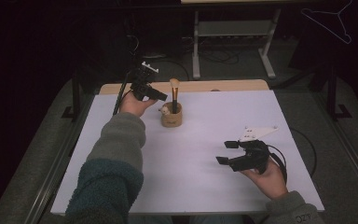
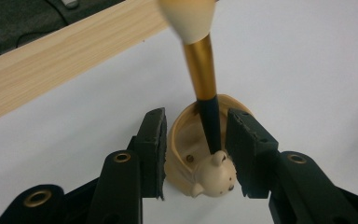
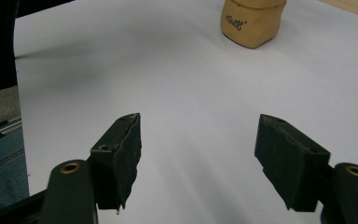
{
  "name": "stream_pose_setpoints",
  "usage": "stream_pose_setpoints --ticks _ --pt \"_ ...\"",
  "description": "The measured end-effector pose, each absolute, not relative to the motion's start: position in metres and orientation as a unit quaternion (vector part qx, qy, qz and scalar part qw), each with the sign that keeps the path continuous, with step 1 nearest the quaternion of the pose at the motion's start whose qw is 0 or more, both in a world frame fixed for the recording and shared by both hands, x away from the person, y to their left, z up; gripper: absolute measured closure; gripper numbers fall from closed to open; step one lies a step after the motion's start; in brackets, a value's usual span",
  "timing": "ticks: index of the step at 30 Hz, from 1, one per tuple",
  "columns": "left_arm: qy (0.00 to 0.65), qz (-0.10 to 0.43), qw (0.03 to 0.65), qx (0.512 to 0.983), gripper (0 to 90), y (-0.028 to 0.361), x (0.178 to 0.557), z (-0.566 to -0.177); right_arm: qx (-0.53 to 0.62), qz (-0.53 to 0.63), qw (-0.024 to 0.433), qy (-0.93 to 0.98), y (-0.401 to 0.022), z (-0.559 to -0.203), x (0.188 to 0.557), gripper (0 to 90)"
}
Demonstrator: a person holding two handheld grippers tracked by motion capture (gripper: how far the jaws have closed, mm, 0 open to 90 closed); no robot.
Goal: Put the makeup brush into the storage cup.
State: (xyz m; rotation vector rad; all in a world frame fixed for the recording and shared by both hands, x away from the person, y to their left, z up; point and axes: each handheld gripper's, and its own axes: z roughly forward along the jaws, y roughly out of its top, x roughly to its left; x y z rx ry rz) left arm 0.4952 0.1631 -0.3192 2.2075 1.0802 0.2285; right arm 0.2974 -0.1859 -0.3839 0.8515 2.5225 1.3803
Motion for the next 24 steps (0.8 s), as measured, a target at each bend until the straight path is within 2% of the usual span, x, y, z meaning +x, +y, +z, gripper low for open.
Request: stream_pose_setpoints --ticks 16,24 --pt "0.394 0.095 0.360 0.840 51.7 0.191 0.458 -0.312 0.306 0.459 0.095 0.829 -0.196 -0.380 0.298 28.0" --pt "0.386 0.101 0.368 0.840 45.4 0.205 0.435 -0.315 0.313 0.457 0.099 0.827 -0.198 -0.381 0.299 27.2"
